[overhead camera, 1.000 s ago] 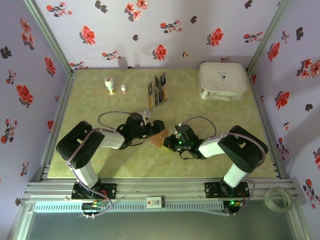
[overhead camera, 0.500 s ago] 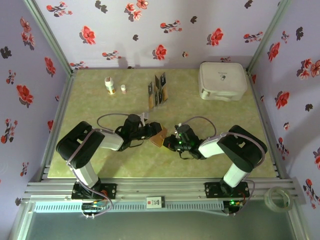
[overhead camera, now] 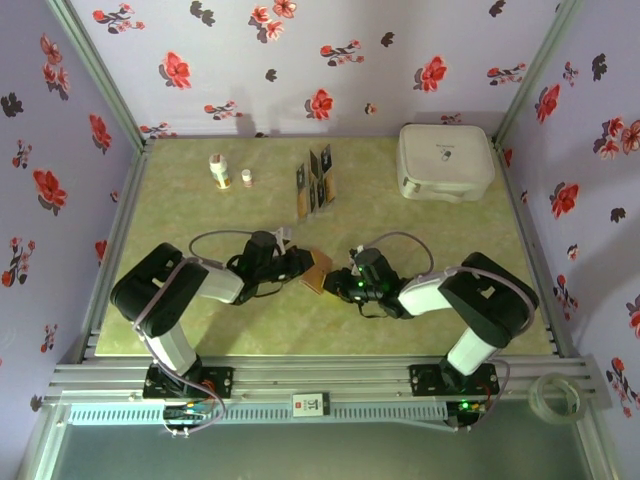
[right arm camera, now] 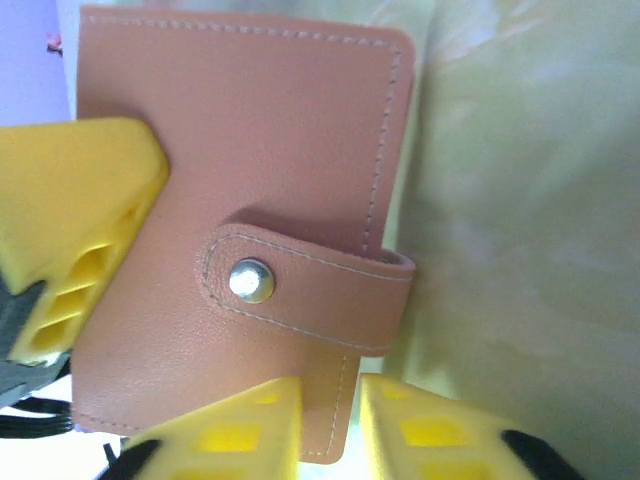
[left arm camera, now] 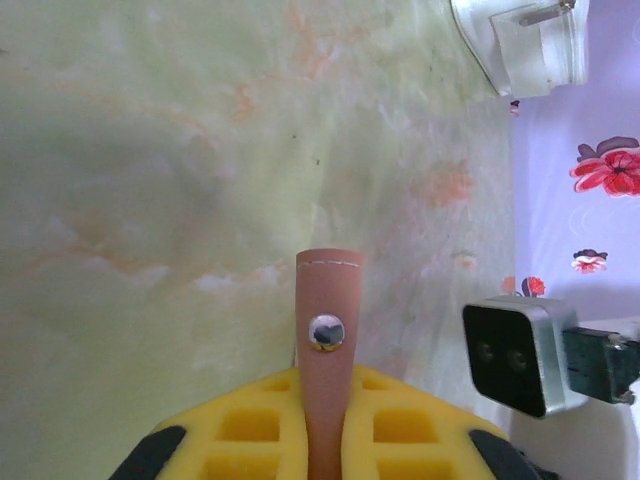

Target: Put the credit cards into the card holder

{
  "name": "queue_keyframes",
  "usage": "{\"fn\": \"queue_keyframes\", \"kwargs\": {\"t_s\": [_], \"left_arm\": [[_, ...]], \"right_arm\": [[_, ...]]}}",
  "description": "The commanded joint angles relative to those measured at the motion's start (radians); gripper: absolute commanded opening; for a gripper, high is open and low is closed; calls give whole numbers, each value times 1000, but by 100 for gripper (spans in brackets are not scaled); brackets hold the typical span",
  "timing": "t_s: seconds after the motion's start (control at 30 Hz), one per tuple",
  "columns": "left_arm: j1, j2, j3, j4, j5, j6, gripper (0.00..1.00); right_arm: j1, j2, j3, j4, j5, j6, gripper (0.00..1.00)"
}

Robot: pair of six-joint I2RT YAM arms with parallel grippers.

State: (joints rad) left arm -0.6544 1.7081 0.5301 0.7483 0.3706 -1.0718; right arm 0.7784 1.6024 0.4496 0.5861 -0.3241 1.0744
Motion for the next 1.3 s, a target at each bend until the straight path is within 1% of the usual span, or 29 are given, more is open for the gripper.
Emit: {"fn": "queue_keyframes", "kwargs": {"t_s": [0.0,0.1,0.17,0.27,0.33,0.47,0.67,0.83,1.27], "left_arm": [[16,-81,-16,38,7,8,0],[16,-152,-13,-15,-6,28,0],[16,-204,-13,-48,-32,33,0],[16,-272,-10,-87,-87,21,0],[16,-311,-12,-104,-129,1,0],[15,-367,-3,-134,-194,-32,0],[11,-424,-1,-166,-248,-53,0],[12,-446,1,-188,-257,-50,0],[6,-443,1,-178,-257,-56,0]], "right_arm": [[-4,-139,30,-191,49,-66,34],[-4,-263,101,-437,135,-159,47],[-4,-319,166,-583,196,-224,53],[-2,-358,257,-713,254,-295,60],[-1,-358,311,-750,269,-326,65],[13,-312,408,-775,272,-367,66],[55,-226,502,-774,284,-397,66],[68,-185,523,-741,284,-392,66],[76,-92,570,-666,280,-379,65]]}}
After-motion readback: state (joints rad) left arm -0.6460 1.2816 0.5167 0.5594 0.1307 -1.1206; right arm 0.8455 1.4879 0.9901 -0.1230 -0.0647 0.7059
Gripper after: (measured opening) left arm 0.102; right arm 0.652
